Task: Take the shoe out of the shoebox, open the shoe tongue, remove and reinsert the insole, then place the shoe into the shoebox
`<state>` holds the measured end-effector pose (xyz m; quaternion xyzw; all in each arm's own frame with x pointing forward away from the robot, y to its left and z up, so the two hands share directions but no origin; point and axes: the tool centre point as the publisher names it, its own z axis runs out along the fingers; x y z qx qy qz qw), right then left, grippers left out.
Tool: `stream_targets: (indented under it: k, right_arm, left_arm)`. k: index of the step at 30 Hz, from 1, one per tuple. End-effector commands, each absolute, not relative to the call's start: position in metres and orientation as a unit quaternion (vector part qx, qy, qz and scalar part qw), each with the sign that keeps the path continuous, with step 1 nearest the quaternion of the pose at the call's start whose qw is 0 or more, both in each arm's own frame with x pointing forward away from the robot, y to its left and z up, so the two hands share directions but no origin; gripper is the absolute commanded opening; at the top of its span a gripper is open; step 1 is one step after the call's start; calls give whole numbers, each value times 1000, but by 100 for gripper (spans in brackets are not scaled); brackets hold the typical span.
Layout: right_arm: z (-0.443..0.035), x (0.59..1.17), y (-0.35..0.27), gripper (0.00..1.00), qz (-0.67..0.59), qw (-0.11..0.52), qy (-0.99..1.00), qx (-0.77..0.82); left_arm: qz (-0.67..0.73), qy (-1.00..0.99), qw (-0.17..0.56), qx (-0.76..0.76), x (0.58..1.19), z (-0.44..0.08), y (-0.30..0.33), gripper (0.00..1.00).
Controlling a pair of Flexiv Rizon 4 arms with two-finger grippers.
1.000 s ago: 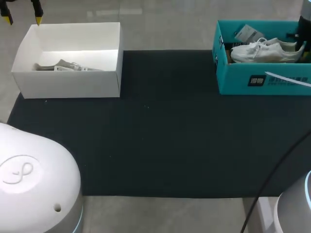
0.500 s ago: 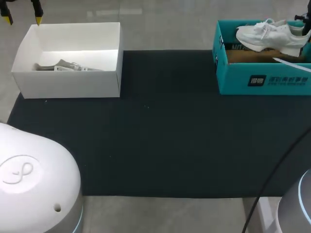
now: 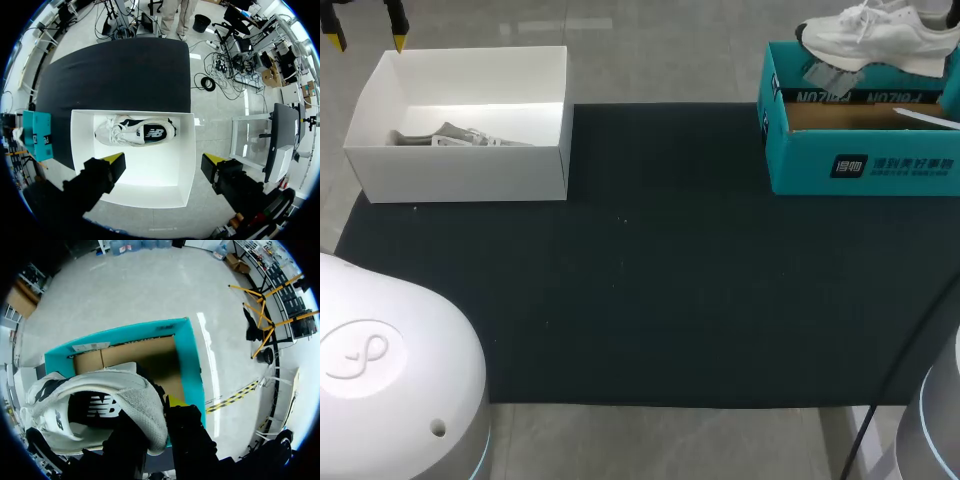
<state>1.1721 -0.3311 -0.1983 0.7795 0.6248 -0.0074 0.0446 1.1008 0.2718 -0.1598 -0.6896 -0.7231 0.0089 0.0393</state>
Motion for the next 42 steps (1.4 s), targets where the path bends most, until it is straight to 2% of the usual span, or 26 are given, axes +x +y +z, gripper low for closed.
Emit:
stream_targets:
  k: [1, 14, 42]
  right_arm:
    - [-155, 1143, -321, 0, 26, 80, 628, 774]
    - [-112, 1131, -311, 0, 28, 112, 634, 764]
    - [-112, 1131, -311, 0, 28, 112, 634, 764]
  left_arm:
    - [8, -723, 40, -690, 1101, -159, 272, 100]
    - [8, -723, 40, -690, 1101, -159, 272, 100]
    - [8, -723, 40, -690, 1101, -159, 272, 100]
